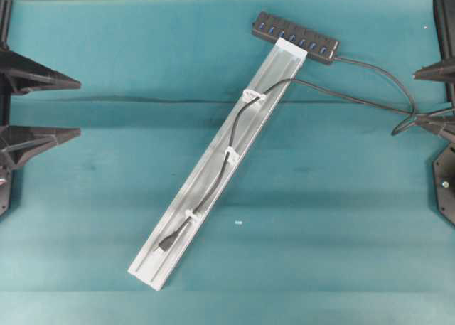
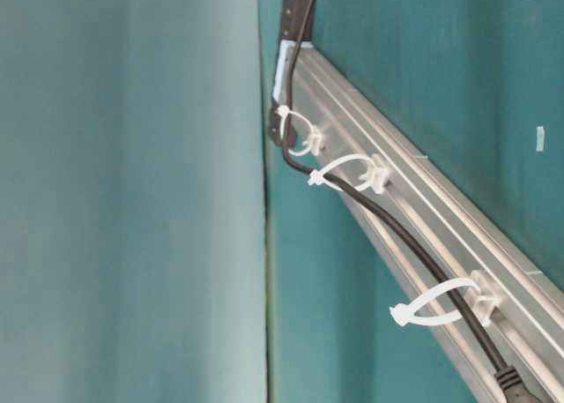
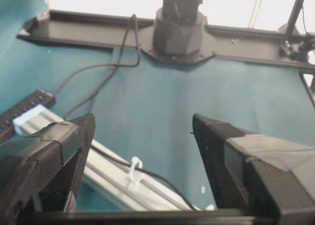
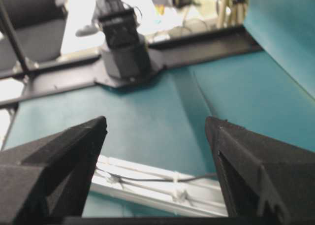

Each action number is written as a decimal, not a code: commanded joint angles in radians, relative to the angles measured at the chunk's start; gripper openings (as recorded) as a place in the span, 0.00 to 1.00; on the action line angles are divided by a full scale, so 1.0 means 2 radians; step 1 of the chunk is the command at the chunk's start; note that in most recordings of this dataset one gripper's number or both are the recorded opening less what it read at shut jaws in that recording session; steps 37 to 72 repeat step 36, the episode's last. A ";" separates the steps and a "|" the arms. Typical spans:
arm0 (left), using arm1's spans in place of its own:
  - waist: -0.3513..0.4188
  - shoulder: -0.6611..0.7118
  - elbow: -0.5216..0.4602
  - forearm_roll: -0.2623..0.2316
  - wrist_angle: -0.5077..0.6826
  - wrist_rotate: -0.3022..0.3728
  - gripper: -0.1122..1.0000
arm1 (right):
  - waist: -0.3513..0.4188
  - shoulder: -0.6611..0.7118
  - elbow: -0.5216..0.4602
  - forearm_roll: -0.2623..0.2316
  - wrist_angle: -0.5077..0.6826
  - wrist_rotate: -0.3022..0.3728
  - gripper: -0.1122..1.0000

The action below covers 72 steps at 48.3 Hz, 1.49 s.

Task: Pass the USB cable through three rings with both arms.

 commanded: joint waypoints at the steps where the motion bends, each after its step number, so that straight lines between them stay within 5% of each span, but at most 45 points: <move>1: 0.002 -0.001 -0.005 0.002 -0.002 0.000 0.88 | 0.004 0.005 0.005 0.001 -0.013 0.009 0.87; 72: 0.001 -0.012 -0.003 0.002 -0.003 0.002 0.88 | 0.005 0.007 0.015 0.001 -0.015 0.010 0.87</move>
